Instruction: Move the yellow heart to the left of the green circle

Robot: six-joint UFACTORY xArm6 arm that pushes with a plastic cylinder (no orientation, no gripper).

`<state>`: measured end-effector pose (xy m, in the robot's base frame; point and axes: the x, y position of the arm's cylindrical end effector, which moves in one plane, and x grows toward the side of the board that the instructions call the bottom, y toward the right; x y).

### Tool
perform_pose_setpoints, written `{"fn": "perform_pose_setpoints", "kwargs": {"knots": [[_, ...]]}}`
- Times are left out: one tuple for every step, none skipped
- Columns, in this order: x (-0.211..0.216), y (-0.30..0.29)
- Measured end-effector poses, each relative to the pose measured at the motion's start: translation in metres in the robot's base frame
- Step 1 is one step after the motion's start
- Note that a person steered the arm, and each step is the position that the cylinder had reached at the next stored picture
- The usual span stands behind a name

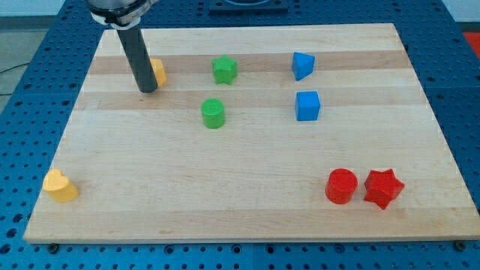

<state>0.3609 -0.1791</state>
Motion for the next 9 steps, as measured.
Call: {"fn": "perform_pose_setpoints", "kwargs": {"knots": [[0.14,-0.004],[0.257,-0.017],[0.251,-0.057],[0.208,-0.08],[0.203,-0.082],[0.241,-0.101],[0.227,-0.125],[0.195,-0.118],[0.151,-0.105]]}}
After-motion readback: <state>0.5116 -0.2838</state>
